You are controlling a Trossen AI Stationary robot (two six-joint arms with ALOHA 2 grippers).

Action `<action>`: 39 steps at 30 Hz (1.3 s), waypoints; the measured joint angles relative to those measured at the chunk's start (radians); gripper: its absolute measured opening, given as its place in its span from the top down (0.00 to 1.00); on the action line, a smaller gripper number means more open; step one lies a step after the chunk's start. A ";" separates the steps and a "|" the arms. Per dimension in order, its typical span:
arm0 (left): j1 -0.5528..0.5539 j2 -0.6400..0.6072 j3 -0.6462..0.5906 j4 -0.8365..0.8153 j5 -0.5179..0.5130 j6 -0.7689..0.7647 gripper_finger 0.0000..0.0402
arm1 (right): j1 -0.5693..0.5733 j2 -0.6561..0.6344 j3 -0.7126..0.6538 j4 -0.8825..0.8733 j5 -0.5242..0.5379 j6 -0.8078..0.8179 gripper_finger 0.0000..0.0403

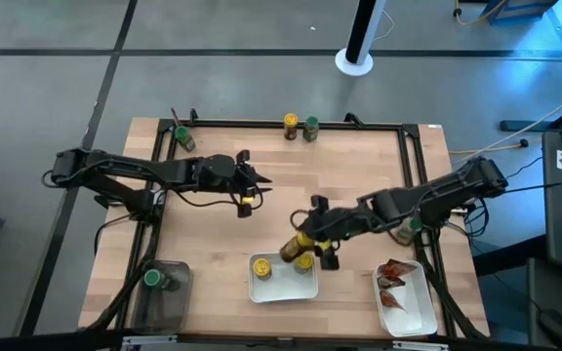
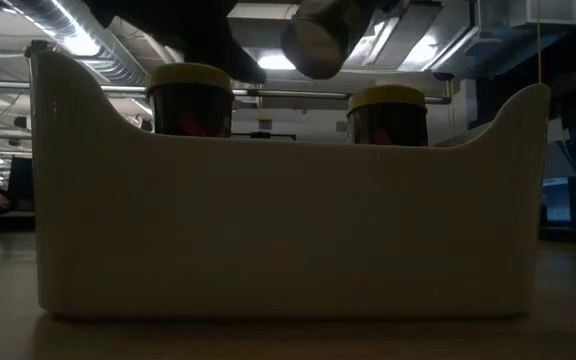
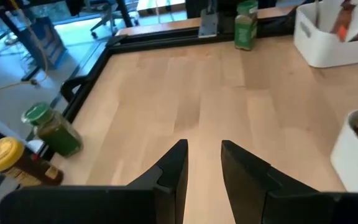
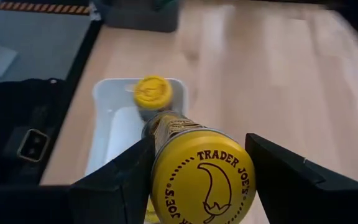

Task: Sort spices by type
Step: Put the bottom yellow seasoning bottle into the left white bin

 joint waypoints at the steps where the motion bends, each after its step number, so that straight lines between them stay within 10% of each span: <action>1: 0.000 0.000 -0.001 0.001 -0.008 0.000 0.80 | 0.007 0.013 0.000 0.016 -0.003 0.000 0.43; 18: -0.006 0.000 -0.001 -0.085 -0.019 -0.083 0.80 | 0.048 0.328 0.352 -0.280 -0.004 0.023 0.43; 39: -0.006 0.000 -0.001 -0.107 -0.020 -0.117 0.80 | -0.025 0.501 0.359 -0.301 0.001 0.018 0.43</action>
